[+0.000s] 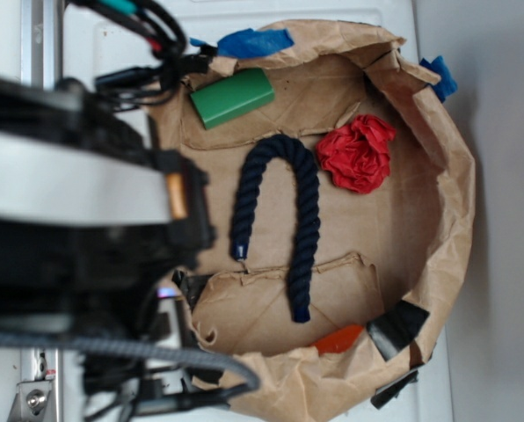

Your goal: Grab the carrot.

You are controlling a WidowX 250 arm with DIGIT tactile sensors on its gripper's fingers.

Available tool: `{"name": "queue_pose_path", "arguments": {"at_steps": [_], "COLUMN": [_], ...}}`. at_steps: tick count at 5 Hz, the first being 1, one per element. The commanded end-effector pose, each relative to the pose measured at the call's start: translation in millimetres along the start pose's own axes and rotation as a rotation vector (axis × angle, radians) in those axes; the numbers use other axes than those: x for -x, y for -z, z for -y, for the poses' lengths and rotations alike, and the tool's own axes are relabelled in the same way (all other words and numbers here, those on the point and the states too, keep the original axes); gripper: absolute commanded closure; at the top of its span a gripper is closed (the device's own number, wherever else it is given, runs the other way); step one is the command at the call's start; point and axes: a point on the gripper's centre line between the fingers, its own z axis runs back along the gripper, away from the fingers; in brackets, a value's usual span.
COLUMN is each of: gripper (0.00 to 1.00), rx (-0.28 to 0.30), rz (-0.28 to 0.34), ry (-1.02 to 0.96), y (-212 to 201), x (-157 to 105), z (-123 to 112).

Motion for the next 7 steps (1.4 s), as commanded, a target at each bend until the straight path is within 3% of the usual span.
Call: {"name": "queue_pose_path", "arguments": {"at_steps": [1,4,7], "gripper": [0.0,0.0,0.0], "rx": [0.129,0.129,0.131], "rz": [0.079,0.079,0.083], "ry": [-0.065,-0.065,-0.105], "y": [-1.2,-1.2,51.5], "x": [-27.5,-27.5,-35.3], "z": [0.6,0.6,-14.9]}}
